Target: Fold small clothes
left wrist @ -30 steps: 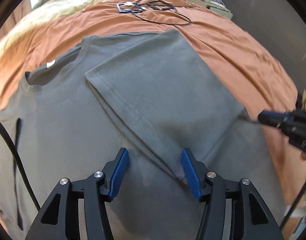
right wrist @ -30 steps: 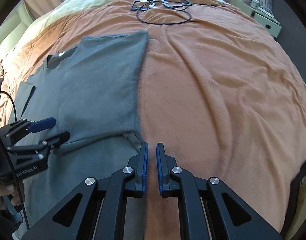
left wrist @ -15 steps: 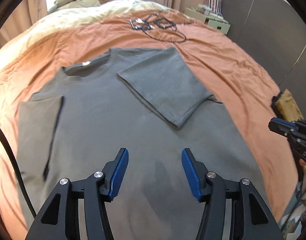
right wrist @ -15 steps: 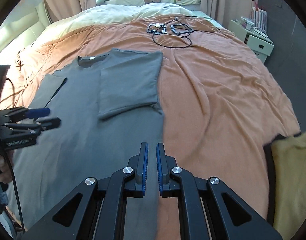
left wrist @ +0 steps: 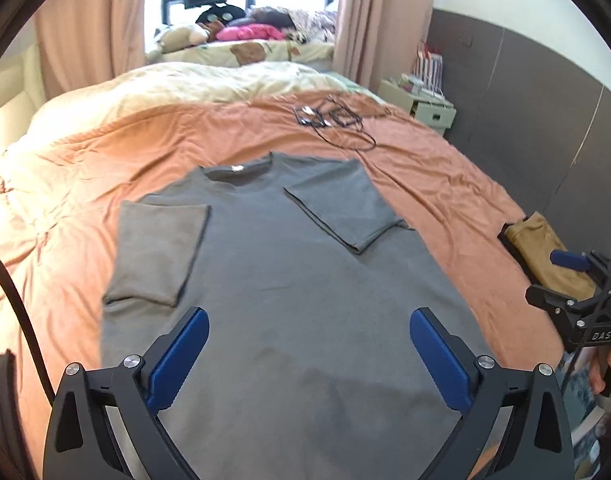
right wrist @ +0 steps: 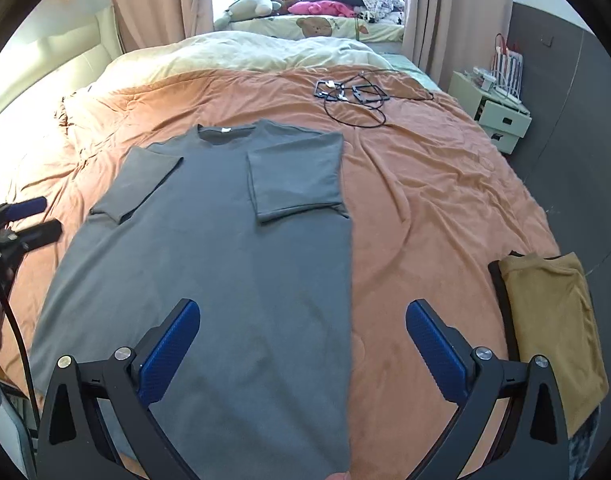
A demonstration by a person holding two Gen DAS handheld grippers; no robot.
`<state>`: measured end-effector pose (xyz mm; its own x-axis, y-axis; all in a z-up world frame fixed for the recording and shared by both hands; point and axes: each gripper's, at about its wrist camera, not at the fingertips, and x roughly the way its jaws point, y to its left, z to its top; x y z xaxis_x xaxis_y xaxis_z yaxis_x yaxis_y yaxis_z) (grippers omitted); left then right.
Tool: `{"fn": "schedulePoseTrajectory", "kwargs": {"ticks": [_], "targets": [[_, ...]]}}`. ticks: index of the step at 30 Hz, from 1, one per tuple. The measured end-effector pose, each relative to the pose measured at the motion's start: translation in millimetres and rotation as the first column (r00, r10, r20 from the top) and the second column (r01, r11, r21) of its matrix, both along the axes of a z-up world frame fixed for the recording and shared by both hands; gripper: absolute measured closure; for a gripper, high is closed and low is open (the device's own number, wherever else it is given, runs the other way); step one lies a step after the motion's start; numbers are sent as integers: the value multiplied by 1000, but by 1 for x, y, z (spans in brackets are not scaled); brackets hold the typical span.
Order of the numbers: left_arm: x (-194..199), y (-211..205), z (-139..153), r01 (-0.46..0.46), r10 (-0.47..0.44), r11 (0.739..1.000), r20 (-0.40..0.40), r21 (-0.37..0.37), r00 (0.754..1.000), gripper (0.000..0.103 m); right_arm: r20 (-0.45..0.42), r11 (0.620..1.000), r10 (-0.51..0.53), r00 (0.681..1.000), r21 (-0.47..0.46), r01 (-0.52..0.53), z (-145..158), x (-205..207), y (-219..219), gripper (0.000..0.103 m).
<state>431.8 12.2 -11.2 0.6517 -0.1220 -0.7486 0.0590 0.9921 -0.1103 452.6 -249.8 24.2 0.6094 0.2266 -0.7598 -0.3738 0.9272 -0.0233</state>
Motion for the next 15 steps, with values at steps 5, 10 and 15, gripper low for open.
{"fn": "schedulePoseTrajectory", "kwargs": {"ticks": [5, 10, 15], "targets": [[-42, 30, 22, -60, 62, 997, 59, -40, 996, 2, 45, 1000, -2, 999, 23, 1, 16, -30, -12, 0], [-84, 50, 39, -119, 119, 993, 129, -11, 984, 2, 118, 998, -10, 993, 59, 3, 30, -72, -26, 0], [-129, 69, 50, -152, 153, 988, 191, -19, 970, 2, 134, 996, -8, 991, 91, -5, 28, -105, -40, 0]]}}
